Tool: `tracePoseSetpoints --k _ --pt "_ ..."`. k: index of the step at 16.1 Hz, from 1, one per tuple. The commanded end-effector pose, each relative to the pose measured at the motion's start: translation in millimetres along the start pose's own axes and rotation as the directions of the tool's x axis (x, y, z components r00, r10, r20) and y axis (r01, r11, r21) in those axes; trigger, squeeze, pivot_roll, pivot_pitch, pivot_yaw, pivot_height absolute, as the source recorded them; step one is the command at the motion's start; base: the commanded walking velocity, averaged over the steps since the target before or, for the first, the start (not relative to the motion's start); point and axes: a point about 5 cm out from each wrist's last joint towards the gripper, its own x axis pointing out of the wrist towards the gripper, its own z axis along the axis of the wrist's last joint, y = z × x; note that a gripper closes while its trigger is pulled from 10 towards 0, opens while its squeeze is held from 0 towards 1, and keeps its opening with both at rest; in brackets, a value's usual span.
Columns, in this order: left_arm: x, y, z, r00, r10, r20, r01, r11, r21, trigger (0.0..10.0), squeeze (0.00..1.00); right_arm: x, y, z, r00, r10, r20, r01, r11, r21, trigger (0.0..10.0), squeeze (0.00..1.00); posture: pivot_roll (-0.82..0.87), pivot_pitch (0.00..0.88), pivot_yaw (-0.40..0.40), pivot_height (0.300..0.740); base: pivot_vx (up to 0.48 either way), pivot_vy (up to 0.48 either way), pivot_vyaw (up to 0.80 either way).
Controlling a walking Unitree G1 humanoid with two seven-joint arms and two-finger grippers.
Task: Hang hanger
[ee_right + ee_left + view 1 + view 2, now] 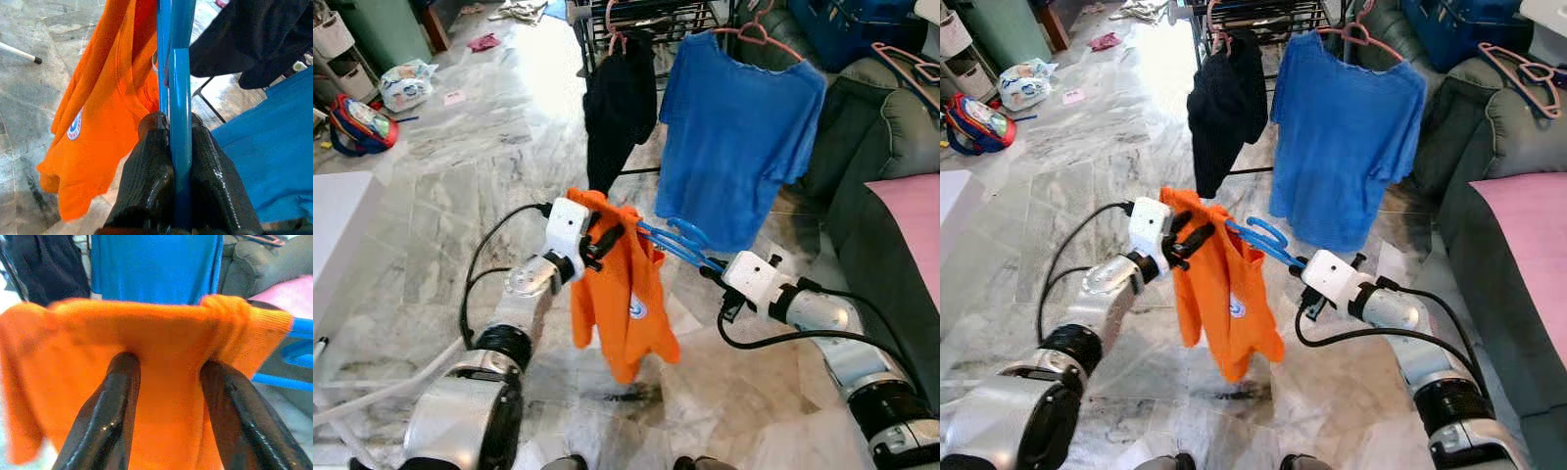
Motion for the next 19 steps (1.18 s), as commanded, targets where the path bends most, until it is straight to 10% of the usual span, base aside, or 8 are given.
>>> tracePoseSetpoints --k 1,7,9,19 --pt "0.5 1.5 2.7 1.0 0.0 0.01 0.001 0.999 -0.033 10.0 0.0 3.5 -3.3 8.2 0.999 -0.007 0.04 0.008 1.0 -0.019 0.0 0.0 -0.07 0.17 0.078 0.74 0.0 0.0 0.0" --pt "0.5 -4.9 3.3 0.998 -0.052 0.041 0.055 0.996 -0.073 10.0 0.0 1.8 -5.0 3.9 1.0 -0.016 0.025 0.016 1.0 -0.016 0.0 0.0 -0.07 0.174 0.083 0.74 0.0 0.0 0.0" --pt "1.1 -4.6 3.1 0.998 -0.049 0.037 0.051 0.995 -0.08 0.0 0.0 4.5 -4.1 6.5 0.999 -0.014 0.034 0.014 1.0 -0.014 0.0 0.0 -0.07 0.175 0.082 0.74 0.0 0.0 0.0" --pt "5.0 -7.4 5.1 0.998 -0.027 0.049 0.032 0.994 -0.103 0.0 0.0 3.9 -4.0 8.8 0.999 -0.009 0.05 0.01 1.0 -0.009 0.0 0.0 -0.08 0.174 0.084 0.74 0.0 0.0 0.0"
